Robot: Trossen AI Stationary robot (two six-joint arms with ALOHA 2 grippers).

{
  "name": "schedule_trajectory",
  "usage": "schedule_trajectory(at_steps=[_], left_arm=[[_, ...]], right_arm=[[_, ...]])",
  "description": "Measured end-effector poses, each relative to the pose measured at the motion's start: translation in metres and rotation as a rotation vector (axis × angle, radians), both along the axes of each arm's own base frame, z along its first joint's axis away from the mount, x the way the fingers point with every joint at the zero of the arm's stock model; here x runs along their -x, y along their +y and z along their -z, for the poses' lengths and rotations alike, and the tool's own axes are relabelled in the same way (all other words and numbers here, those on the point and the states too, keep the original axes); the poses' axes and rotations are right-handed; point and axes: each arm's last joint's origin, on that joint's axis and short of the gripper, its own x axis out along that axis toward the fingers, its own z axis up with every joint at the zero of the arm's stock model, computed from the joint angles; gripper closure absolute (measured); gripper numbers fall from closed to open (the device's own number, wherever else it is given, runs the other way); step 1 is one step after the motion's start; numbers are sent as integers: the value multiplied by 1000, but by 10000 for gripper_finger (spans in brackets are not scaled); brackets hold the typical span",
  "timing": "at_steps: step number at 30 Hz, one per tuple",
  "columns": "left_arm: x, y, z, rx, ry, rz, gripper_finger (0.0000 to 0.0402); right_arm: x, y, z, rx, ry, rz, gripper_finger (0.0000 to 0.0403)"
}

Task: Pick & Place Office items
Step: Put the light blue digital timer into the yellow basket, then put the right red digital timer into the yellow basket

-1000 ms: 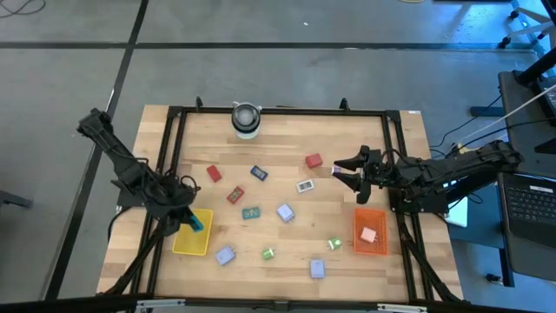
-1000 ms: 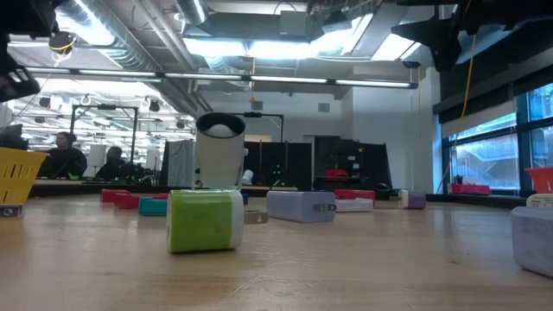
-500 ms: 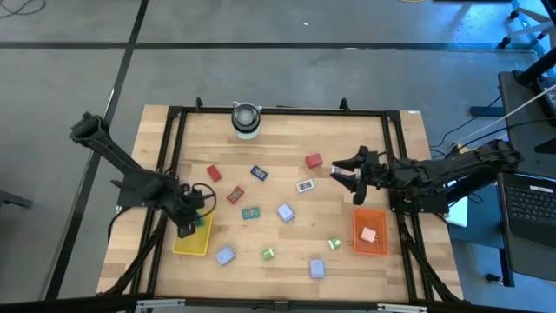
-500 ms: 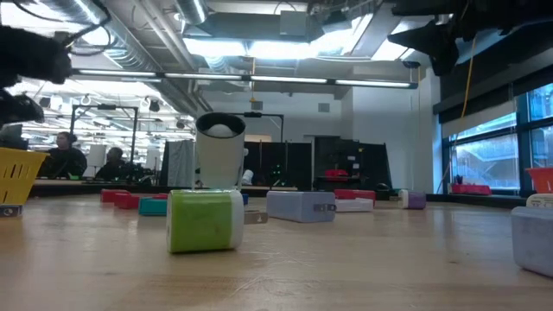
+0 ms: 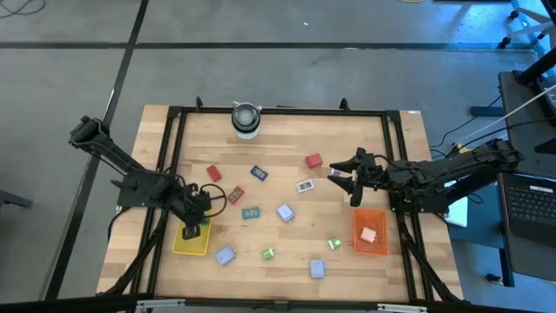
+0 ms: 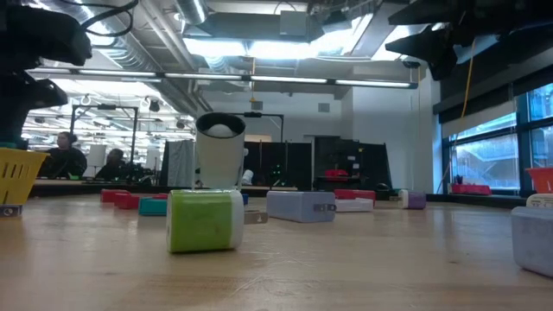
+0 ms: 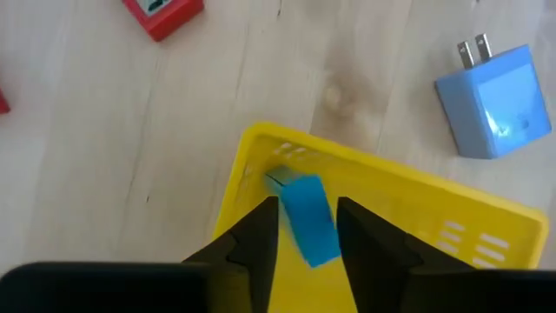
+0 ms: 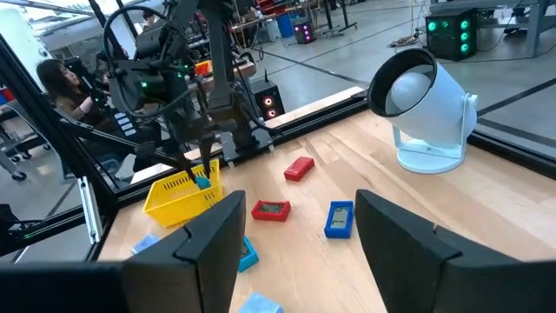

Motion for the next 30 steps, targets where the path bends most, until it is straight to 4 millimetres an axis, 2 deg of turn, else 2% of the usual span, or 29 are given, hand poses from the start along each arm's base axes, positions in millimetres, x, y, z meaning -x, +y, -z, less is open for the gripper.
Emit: schedule_trajectory(at_steps=[8,14,19,24,27,30], left_arm=[[2,2,0,-12,31,-16,227],[3,2,-1,-5,48,-10,202],[4,4,-20,-81,61,-20,191],[-3,6,-45,-149,-36,-38,182],[-13,17,-50,-290,-172,-173,174],[-24,35,-48,-431,-328,-489,164]], right_arm=[[0,0,0,-3,0,-10,183],[0,0,0,-5,-1,-16,183],[0,0,0,-5,-1,-16,183],[0,0,0,-2,0,-16,183],[0,0,-1,-2,-6,-10,183],[0,-3,-7,-9,-71,130,183]])
